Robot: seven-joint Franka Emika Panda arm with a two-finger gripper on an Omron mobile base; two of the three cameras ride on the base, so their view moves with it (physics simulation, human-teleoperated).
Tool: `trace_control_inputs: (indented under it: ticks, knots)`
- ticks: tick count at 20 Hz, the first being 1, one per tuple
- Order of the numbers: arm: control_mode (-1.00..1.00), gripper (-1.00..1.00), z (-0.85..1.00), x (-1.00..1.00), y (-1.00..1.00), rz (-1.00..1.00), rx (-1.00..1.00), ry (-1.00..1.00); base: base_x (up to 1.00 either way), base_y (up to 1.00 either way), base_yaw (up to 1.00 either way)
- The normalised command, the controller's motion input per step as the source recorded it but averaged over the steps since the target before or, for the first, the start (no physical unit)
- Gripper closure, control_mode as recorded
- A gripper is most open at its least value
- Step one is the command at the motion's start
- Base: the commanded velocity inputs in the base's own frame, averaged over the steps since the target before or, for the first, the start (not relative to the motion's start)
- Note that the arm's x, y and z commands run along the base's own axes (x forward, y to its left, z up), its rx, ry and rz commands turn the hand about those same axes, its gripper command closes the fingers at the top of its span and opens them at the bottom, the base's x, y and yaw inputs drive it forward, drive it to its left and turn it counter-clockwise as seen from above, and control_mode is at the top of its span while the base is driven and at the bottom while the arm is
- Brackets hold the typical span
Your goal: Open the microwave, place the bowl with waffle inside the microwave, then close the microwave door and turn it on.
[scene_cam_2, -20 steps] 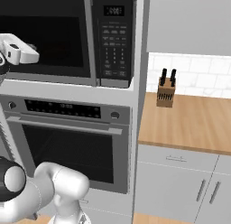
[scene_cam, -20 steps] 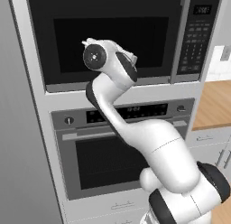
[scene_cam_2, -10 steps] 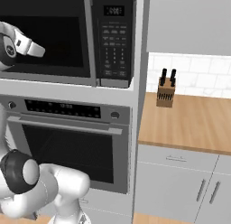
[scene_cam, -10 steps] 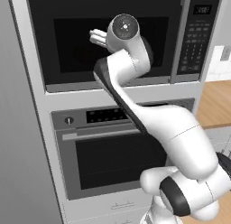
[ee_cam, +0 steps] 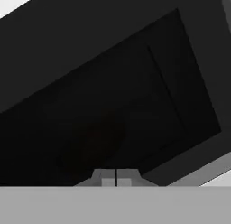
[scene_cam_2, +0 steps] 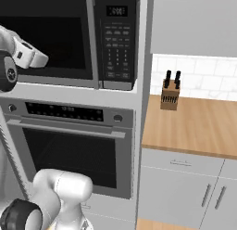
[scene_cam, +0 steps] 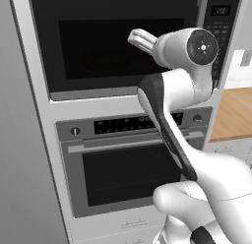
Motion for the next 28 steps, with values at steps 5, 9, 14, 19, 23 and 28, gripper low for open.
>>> trace_control_inputs:
  ticks: [5, 9, 14, 19, 23, 28]
  knots:
    - [-1.0, 1.0, 0.0, -0.62, -0.99, -0.01, 0.29, -0.01, 0.0, 0.0, 0.0]
    - [-1.0, 1.0, 0.0, -0.1, -0.75, 0.0, 0.38, 0.02, 0.0, 0.0, 0.0]
    - [-1.0, 1.0, 0.0, -0.26, -0.77, -0.02, 0.46, 0.02, 0.0, 0.0, 0.0]
    - [-1.0, 1.0, -0.23, -0.06, -0.57, -0.01, 0.4, 0.0, 0.0, 0.0, 0.0]
    - [-1.0, 1.0, -0.27, -0.26, -0.25, 0.0, 0.16, 0.0, 0.0, 0.0, 0.0]
    - [-1.0, 1.0, -0.1, -0.05, -0.05, 0.0, 0.02, 0.01, 0.0, 0.0, 0.0]
